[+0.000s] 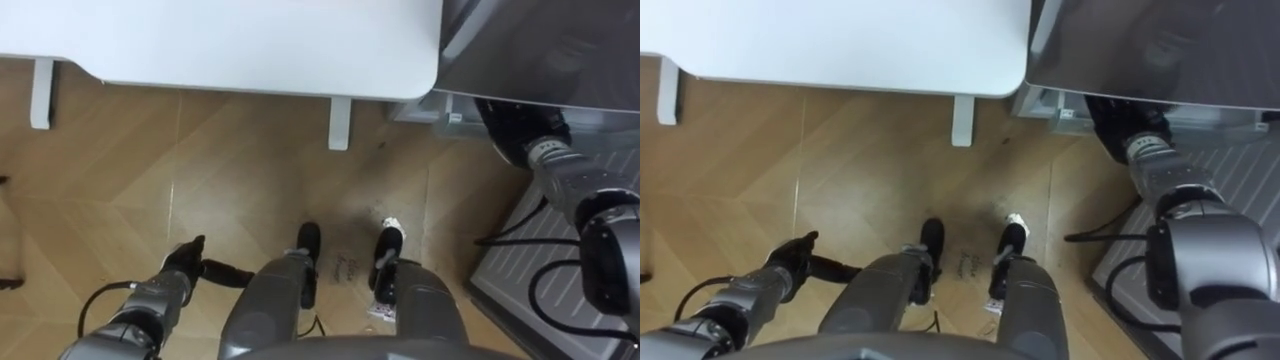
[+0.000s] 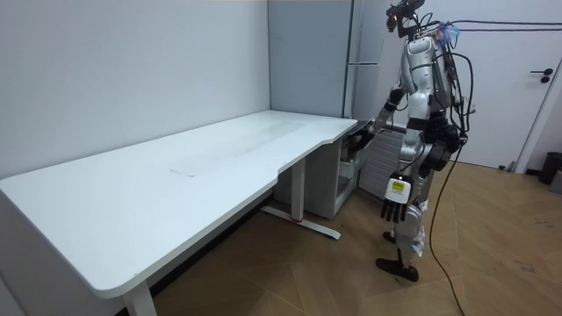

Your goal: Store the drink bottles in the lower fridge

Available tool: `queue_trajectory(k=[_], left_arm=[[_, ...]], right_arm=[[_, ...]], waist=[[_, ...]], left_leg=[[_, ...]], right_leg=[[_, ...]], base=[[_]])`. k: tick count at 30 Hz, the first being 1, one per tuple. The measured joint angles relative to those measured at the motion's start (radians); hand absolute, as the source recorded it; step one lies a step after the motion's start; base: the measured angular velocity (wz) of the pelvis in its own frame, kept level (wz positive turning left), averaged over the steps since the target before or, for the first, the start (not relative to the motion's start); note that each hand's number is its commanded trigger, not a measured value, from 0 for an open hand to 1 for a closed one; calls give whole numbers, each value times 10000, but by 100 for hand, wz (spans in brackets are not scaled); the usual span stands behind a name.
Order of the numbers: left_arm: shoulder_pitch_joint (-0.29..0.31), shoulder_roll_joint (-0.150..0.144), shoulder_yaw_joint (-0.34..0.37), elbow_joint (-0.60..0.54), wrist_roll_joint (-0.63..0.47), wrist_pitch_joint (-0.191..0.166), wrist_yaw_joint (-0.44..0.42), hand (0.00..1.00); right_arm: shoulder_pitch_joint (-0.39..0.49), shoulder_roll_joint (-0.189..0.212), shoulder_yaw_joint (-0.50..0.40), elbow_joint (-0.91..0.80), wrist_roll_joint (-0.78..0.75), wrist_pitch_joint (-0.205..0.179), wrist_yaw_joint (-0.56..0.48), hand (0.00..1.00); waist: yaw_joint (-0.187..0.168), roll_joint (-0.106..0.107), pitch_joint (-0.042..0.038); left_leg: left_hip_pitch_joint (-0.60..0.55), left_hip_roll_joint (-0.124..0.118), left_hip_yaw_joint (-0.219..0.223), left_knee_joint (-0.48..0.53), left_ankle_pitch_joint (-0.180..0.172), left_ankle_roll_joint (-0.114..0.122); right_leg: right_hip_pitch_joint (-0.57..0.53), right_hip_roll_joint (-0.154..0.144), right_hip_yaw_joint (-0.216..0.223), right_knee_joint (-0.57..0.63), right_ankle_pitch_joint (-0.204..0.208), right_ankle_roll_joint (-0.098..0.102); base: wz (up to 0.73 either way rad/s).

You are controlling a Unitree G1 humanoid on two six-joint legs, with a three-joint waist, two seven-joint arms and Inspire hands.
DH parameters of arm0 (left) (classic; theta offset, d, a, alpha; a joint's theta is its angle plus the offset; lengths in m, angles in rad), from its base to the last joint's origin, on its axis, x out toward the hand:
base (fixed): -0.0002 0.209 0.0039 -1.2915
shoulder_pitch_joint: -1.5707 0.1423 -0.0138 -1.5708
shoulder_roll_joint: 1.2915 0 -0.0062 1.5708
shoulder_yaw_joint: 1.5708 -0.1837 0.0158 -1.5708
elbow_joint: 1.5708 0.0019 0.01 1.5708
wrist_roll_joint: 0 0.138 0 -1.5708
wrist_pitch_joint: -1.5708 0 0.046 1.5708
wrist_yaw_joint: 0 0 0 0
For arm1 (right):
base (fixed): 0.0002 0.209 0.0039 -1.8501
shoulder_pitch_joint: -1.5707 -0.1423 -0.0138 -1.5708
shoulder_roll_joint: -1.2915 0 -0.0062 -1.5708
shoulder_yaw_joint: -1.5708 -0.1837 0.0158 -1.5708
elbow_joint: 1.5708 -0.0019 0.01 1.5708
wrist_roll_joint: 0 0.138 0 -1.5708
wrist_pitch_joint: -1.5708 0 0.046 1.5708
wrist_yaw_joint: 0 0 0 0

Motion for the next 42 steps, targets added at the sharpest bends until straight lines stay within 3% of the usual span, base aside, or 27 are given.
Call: queue_trajectory(k=[13,17,21,23,29,30,35,42], left_arm=[[390,57,159,-102,-172,-12,-5,0],[423,61,538,-93,-166,35,-82,0],[636,69,933,-168,-133,65,-60,0],[920,76,946,-263,-155,74,-48,0],[1448,91,1345,-368,27,119,-49,0],[1557,86,1377,-371,70,117,-63,0],[2027,64,1847,-534,425,121,-50,0],[2146,63,2191,-770,422,119,46,0]], right_arm=[[-31,-173,-78,-1,-507,35,0,0],[156,-172,-357,49,-889,151,5,0],[707,-194,-402,50,-1172,161,410,0],[1221,-199,-404,50,-1170,160,713,0],[2132,-221,-836,60,-1348,24,1121,0],[2398,-223,-1115,70,-1535,-38,1199,0],[3223,-222,-1225,-207,-2035,-392,1277,0],[4039,-7,-1191,-283,-2485,-526,1288,0]], waist=[[-67,3,-8],[-65,22,-19],[-40,82,-129],[-67,170,-369],[-360,252,-509],[-405,263,-560],[-604,273,-596],[-724,204,-556]], left_leg=[[10,-133,50,190,29,48],[267,-132,62,199,31,52],[724,-111,65,110,27,50],[1131,-68,59,-99,25,52],[2470,58,119,-660,27,54],[2689,68,107,-777,27,53],[3190,98,173,-1051,23,39],[3606,187,273,-1283,-26,-15]], right_leg=[[13,-146,-4,221,-4,36],[311,-134,-19,164,1,46],[856,-65,-53,-96,26,65],[1333,32,-57,-445,112,112],[2822,266,-33,-1343,311,161],[3057,295,-40,-1487,334,162],[3478,356,33,-1705,349,165],[3933,443,-30,-2045,372,155]], base=[[1],[0],[0],[0],[-4],[0],[-7],[-2]])
